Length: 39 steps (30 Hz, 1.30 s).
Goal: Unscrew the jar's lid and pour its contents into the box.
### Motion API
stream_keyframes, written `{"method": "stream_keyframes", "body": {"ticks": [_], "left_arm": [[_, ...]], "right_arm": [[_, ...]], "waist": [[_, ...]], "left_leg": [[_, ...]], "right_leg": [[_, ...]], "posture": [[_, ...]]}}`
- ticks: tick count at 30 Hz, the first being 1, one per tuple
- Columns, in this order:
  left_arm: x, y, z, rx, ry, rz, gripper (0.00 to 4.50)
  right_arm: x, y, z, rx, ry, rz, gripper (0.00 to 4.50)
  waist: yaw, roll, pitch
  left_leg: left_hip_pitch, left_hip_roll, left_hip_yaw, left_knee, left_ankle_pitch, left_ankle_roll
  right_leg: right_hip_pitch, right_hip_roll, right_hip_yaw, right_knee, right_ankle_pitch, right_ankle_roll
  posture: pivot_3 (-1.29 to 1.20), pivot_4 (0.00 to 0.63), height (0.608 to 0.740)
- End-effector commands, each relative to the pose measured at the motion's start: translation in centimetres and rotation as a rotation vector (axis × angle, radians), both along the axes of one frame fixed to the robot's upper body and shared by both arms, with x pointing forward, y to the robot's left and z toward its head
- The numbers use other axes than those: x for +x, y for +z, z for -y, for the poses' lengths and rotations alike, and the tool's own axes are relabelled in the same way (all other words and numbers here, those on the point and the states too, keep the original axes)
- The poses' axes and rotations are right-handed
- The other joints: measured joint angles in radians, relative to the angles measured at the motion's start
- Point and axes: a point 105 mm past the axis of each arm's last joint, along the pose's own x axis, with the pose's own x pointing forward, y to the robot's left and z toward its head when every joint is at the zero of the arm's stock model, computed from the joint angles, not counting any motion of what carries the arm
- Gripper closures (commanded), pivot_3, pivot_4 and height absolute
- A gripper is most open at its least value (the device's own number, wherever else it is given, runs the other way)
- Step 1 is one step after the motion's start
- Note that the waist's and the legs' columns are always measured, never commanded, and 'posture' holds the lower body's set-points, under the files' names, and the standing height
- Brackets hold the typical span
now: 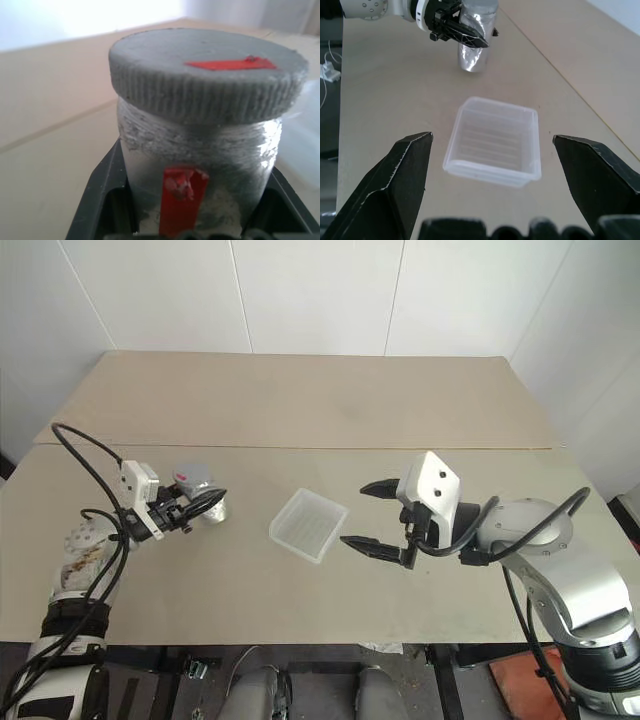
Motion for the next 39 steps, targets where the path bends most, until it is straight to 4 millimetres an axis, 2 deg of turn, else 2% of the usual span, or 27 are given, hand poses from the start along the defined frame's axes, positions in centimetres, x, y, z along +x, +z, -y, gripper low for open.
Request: {"method": "stream_keyframes", "body": {"ticks": [1, 7, 11, 13, 17, 22, 25, 28, 29, 33, 37, 39], "left_arm": [[-2.3, 3.7, 2.3, 0.056, -0.246, 0.035, 2.57], [-3.5, 6.4, 4.5, 0.112, -0.448, 0.023, 2.57], [-3.2, 7.3, 5.9, 0.117, -0.508, 0.057, 2.57], [-3.1, 7.6, 6.3, 0.129, -0.526, 0.074, 2.57], [-2.6, 8.1, 6.4, 0.120, -0.524, 0.095, 2.57], [-2.6, 7.8, 6.6, 0.145, -0.548, 0.110, 2.57], [-2.6, 7.8, 6.5, 0.143, -0.555, 0.108, 2.57], [-2.7, 7.7, 6.5, 0.140, -0.572, 0.099, 2.57], [-2.8, 7.7, 6.6, 0.138, -0.584, 0.094, 2.57], [-3.5, 8.1, 7.1, 0.129, -0.680, 0.076, 2.57], [-4.7, 9.2, 8.0, 0.106, -0.827, 0.052, 2.57], [-5.6, 10.0, 8.7, 0.098, -0.902, 0.044, 2.57]], "right_arm": [[0.5, 3.2, -3.1, 0.107, 0.090, 0.096, 0.00], [2.0, 6.4, -8.3, 0.223, 0.177, 0.088, 0.00], [3.5, 7.0, -11.5, 0.237, 0.138, 0.065, 0.00], [3.9, 6.9, -12.3, 0.241, 0.121, 0.057, 0.00], [4.1, 6.8, -13.0, 0.243, 0.118, 0.045, 0.00], [4.6, 7.2, -13.2, 0.270, 0.106, 0.033, 0.00], [4.6, 7.4, -13.2, 0.285, 0.115, 0.032, 0.55], [4.2, 7.7, -13.2, 0.313, 0.155, 0.028, 1.54], [4.0, 7.9, -13.2, 0.321, 0.177, 0.027, 1.74], [2.8, 8.6, -13.3, 0.333, 0.364, 0.034, 1.74], [1.0, 8.8, -12.9, 0.274, 0.699, 0.033, 1.74], [-0.2, 8.4, -12.1, 0.207, 0.932, 0.028, 1.74]], "waist": [[-0.014, 0.000, 0.000], [-0.018, 0.000, 0.000], [-0.014, 0.000, 0.000], [-0.012, 0.000, 0.000], [-0.014, 0.000, 0.000], [-0.018, 0.000, 0.000], [-0.018, 0.000, 0.000], [-0.018, 0.000, 0.000], [-0.017, 0.000, 0.000], [-0.017, 0.000, 0.000], [-0.017, 0.000, 0.000], [-0.018, 0.000, 0.000]], "left_leg": [[0.000, 0.000, 0.000, 0.000, 0.000, 0.000], [0.001, 0.000, -0.002, 0.000, 0.000, -0.001], [-0.001, 0.000, 0.001, 0.000, 0.000, 0.000], [-0.003, 0.000, 0.000, 0.000, 0.000, 0.000], [-0.005, -0.001, 0.000, 0.001, 0.000, 0.000], [-0.006, 0.000, 0.000, 0.001, 0.001, 0.000], [-0.006, 0.000, 0.000, 0.001, 0.001, 0.000], [-0.006, 0.000, -0.001, 0.001, 0.000, 0.000], [-0.006, 0.000, -0.001, 0.001, 0.000, 0.000], [-0.006, 0.000, -0.001, 0.001, 0.001, 0.000], [-0.006, -0.001, -0.001, 0.001, 0.001, 0.000], [-0.006, -0.001, -0.002, 0.001, 0.000, 0.000]], "right_leg": [[0.000, 0.001, 0.001, 0.000, 0.000, 0.000], [0.000, 0.001, 0.001, 0.002, 0.000, 0.000], [-0.001, 0.000, 0.000, 0.001, 0.000, 0.000], [-0.002, 0.000, -0.001, 0.001, 0.000, 0.000], [-0.003, 0.000, -0.002, 0.001, 0.000, 0.000], [-0.004, 0.000, -0.003, 0.001, 0.000, 0.000], [-0.004, 0.000, -0.003, 0.001, 0.000, 0.000], [-0.004, 0.000, -0.003, 0.001, 0.000, 0.000], [-0.004, 0.000, -0.003, 0.001, 0.000, 0.000], [-0.003, 0.000, -0.003, 0.001, 0.000, 0.000], [-0.003, 0.000, -0.003, 0.001, 0.000, 0.000], [-0.003, 0.001, -0.003, 0.001, 0.000, 0.000]], "posture": [[0.00, 0.150, 0.740], [0.00, 0.150, 0.740], [0.00, 0.150, 0.740], [0.00, 0.150, 0.740], [0.00, 0.150, 0.740], [0.00, 0.150, 0.740], [0.00, 0.150, 0.740], [0.00, 0.150, 0.740], [0.00, 0.150, 0.740], [0.00, 0.150, 0.740], [0.00, 0.150, 0.740], [0.00, 0.150, 0.740]]}}
